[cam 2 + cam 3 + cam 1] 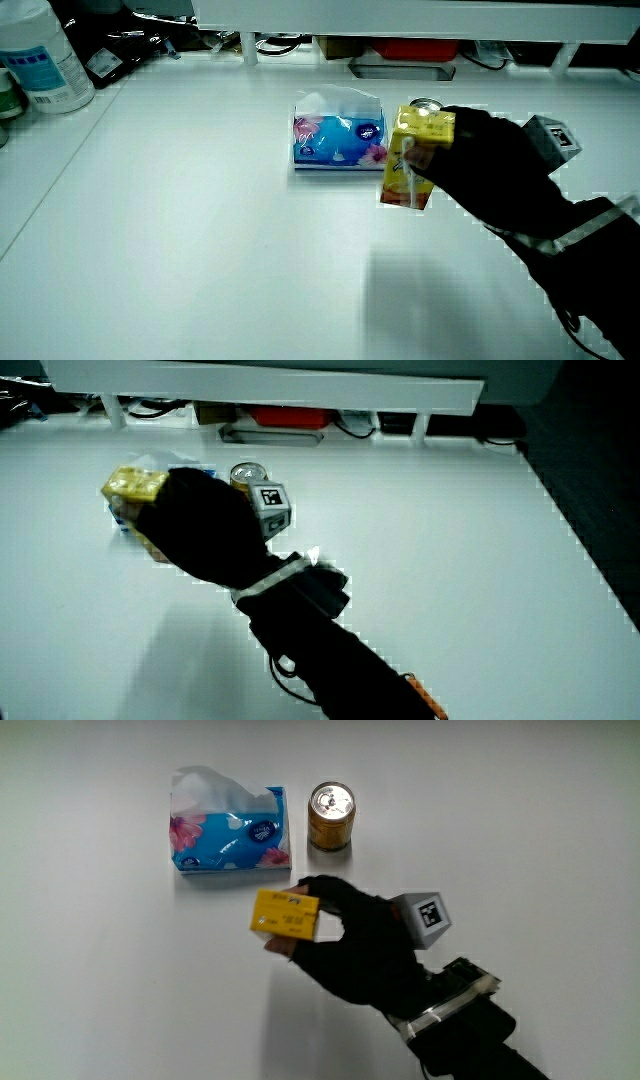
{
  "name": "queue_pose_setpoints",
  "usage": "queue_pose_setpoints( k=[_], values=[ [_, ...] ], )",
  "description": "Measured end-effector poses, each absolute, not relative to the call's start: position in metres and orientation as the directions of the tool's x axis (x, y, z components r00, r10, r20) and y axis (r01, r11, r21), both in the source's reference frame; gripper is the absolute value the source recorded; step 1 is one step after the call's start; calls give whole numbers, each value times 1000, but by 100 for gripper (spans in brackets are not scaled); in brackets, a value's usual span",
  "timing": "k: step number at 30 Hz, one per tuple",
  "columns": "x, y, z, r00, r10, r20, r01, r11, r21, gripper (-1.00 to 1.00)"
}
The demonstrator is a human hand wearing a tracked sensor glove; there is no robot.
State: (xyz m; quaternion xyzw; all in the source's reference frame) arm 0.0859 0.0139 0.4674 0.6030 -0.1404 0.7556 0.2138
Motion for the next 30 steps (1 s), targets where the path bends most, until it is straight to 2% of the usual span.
queue_pose_setpoints(
  k=[2, 4, 7, 16, 18, 25, 30],
  values=[
    [81, 17, 480, -175, 183, 967, -521, -851, 67, 0],
    [74, 20, 485, -221, 235, 947, -544, -836, 80, 0],
    [68, 24, 498, -202, 231, 952, -575, -815, 75, 0],
    [55, 38, 531, -162, 310, 937, -670, -732, 126, 0],
    [56, 39, 537, -189, 356, 915, -686, -715, 137, 0],
    [57, 39, 539, -187, 360, 914, -686, -714, 142, 0],
    [57, 40, 539, -194, 364, 911, -685, -715, 141, 13]
  ],
)
